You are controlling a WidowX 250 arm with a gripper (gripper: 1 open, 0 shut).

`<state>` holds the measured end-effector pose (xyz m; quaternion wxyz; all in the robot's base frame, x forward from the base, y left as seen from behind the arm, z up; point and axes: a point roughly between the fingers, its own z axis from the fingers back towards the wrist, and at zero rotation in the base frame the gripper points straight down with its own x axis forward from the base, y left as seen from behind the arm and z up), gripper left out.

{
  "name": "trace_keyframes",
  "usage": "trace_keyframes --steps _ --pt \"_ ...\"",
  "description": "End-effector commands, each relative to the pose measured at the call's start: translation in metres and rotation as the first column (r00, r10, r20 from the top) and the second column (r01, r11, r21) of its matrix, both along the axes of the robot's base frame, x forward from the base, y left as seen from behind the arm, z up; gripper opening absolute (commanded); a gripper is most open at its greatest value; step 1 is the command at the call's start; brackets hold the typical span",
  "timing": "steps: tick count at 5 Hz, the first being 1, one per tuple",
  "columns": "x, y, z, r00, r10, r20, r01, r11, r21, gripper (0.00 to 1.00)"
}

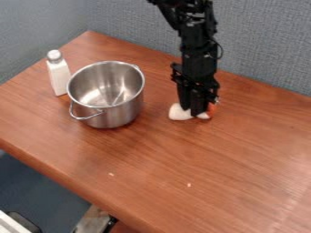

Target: Put the mushroom in the metal pot

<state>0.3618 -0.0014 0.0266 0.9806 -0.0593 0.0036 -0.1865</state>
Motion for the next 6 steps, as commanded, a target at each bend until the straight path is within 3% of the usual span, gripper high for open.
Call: trace_keyframes --steps 1,2,3,4,6 --pt "-0.001 0.02 0.012 0.996 0.02 0.088 -0.02 1.0 0.003 0.0" --pt "-0.008 0.027 0.0 0.994 -0.008 0.105 0.008 1.0 0.005 0.0" --pt "-0.012 0.024 0.003 0.991 0.079 0.11 -0.081 0.996 0.019 0.0" --pt "-0.017 0.021 0.006 0.98 0.166 0.113 -0.171 0.985 0.031 0.0" --pt "-0.021 0.03 0.033 0.981 0.161 0.106 -0.166 0.985 0.039 0.0"
